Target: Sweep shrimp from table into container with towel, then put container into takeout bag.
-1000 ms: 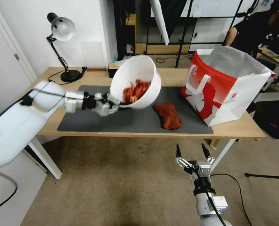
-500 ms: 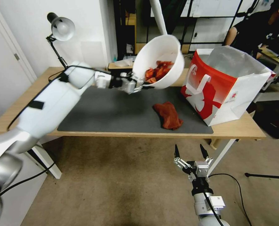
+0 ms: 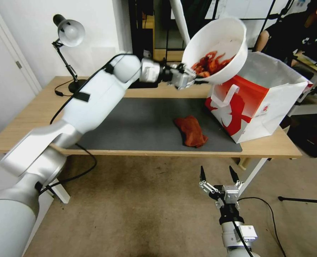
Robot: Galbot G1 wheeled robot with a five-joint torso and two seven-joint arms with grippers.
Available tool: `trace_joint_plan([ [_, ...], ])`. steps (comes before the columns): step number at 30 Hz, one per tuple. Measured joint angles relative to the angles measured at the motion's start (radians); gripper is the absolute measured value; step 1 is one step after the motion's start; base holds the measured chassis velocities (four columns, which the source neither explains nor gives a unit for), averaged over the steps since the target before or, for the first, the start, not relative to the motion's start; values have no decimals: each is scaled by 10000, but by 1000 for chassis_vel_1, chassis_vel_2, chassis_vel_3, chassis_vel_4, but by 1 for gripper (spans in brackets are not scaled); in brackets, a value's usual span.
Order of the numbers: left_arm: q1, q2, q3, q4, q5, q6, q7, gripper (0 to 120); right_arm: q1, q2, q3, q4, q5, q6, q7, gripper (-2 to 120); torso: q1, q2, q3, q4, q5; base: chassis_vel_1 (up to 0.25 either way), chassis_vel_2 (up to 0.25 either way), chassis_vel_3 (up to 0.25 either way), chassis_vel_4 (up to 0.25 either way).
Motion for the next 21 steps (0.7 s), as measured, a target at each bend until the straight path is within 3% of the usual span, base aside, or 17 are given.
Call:
trace_joint_plan([
  [6,-260,-459,-23,496,140,-101,-142,0,53,29,-63,-41,-16,7,-18,100,0,0,-1,3,-3,0,0,0,0],
  [9,-426,-1034,29,968,356,-204,-293,0,87,100,-117,-84,-48,8,-23,100,0,0,-1,2,-1,0,0,0,0],
  [11,-460,-1188,56,1062,394,-217,-329,0,87,118,-130,-93,-73,15,-23,100,0,0,-1,1,-1,0,0,0,0],
  [13,-603,-1753,90,1396,538,-266,-436,0,79,159,-151,-131,-129,42,-20,100,0,0,-1,0,0,0,0,0,0],
  [15,-633,-1865,91,1460,563,-272,-455,0,77,166,-150,-136,-136,47,-19,100,0,0,-1,-1,0,0,0,0,0],
  [16,-744,-2281,91,1711,672,-309,-511,0,58,203,-151,-156,-170,86,-18,100,0,0,-1,-2,1,0,0,0,0],
  [21,-898,-2805,41,2115,815,-407,-584,0,6,262,-169,-171,-214,152,-17,100,0,0,-1,-9,2,0,0,0,0],
])
